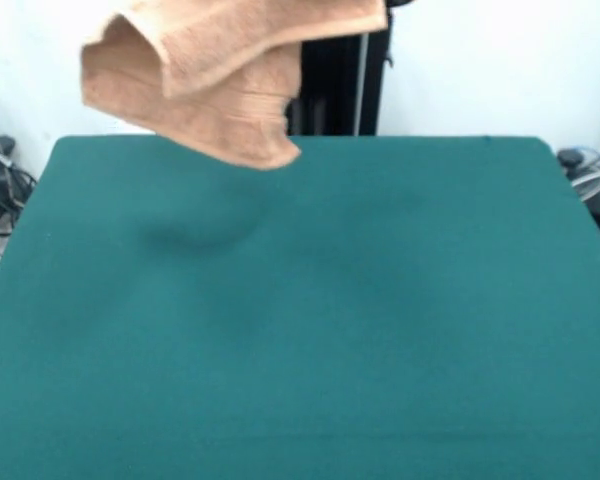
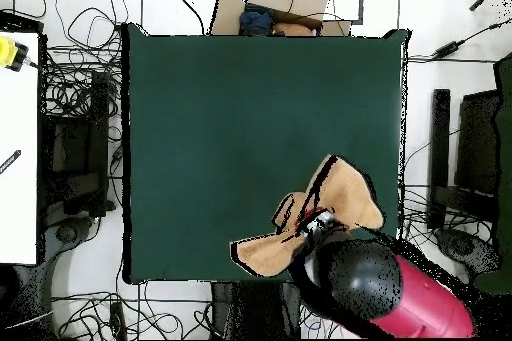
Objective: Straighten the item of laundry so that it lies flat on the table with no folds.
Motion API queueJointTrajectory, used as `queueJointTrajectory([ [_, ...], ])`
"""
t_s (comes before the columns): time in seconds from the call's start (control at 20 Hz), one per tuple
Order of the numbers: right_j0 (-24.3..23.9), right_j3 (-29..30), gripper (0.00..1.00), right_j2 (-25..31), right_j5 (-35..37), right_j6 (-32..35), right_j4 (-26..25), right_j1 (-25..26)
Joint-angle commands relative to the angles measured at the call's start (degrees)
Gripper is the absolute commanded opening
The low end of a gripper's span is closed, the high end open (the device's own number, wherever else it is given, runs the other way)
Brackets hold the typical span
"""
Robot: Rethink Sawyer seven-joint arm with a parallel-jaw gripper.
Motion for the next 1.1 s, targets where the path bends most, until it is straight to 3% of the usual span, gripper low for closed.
queueJointTrajectory([
  [0.05, -6.6, 9.2, 0.00, 7.2, -1.2, -23.2, -3.4, -1.2],
  [0.25, -8.8, 9.9, 0.00, 8.8, -4.9, -24.3, -6.1, 0.8],
  [0.45, -7.2, 7.0, 0.00, 9.6, -6.6, -21.3, -10.9, 6.6],
  [0.8, -11.2, 8.5, 0.00, 12.9, -26.7, -19.7, -15.2, 20.1],
  [1.1, -11.1, 6.2, 0.00, 13.5, -37.9, -14.8, -19.7, 29.5],
])
